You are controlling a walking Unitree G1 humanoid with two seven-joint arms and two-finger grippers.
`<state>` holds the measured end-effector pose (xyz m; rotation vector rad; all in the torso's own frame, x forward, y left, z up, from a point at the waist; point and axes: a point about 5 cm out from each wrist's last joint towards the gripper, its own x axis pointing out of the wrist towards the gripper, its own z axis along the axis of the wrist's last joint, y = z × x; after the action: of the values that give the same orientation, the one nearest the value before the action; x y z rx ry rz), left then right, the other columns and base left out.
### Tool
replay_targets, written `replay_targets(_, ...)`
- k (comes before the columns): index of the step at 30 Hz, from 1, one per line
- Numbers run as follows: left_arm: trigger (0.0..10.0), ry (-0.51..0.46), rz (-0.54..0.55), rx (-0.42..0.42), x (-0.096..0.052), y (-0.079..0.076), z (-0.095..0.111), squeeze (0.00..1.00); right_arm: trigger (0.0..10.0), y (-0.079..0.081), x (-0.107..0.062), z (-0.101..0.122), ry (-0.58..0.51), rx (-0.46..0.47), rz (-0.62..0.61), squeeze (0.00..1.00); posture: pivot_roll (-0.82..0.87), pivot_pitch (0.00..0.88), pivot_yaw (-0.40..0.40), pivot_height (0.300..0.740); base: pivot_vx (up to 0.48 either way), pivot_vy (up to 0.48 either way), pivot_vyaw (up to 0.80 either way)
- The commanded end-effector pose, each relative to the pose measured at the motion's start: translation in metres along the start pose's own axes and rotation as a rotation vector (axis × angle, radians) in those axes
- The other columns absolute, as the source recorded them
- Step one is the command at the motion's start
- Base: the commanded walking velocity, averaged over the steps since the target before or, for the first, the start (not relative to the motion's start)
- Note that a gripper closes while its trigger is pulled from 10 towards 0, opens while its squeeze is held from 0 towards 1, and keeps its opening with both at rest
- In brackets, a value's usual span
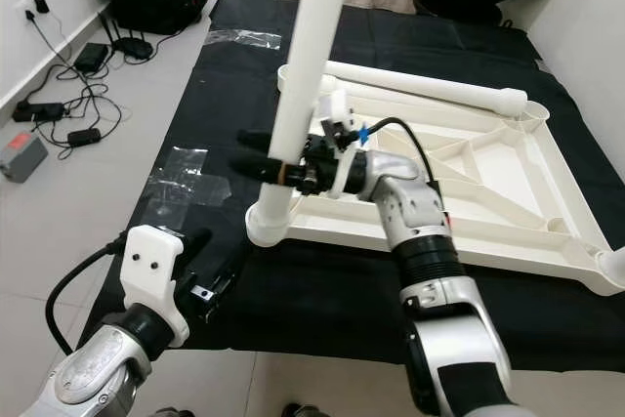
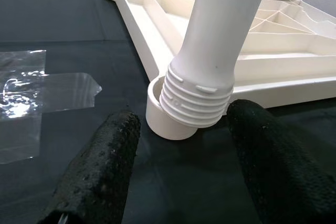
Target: Building children table
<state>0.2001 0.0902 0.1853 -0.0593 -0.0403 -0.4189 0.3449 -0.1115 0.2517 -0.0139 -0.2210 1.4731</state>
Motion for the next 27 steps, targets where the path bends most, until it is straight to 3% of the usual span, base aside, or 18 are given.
replay_targets(1,10.0,0.007,-0.012,-0.008,0.0,-0.003,-0.002,0.0,10.0,0.005,0.003,0.003,-0.004,-0.026,0.061,0.0,0.09,0.195,-0.107,0.74,0.0,0.0,0.0)
replay_targets(4,10.0,-0.004,-0.013,-0.009,0.0,-0.005,0.0,0.0,10.0,0.004,0.01,0.004,0.012,-0.067,0.061,0.0,0.1,0.189,-0.114,0.74,0.0,0.0,0.0)
replay_targets(18,10.0,-0.006,-0.018,0.001,-0.001,-0.006,-0.001,0.0,10.0,-0.006,0.007,0.03,0.038,-0.191,0.027,0.0,0.1,0.187,-0.112,0.74,0.0,0.0,0.0)
replay_targets(27,10.0,-0.007,-0.02,0.004,0.0,-0.006,0.0,0.0,10.0,-0.003,0.011,0.016,0.099,-0.192,0.036,0.0,0.1,0.2,-0.109,0.74,0.0,0.0,0.0)
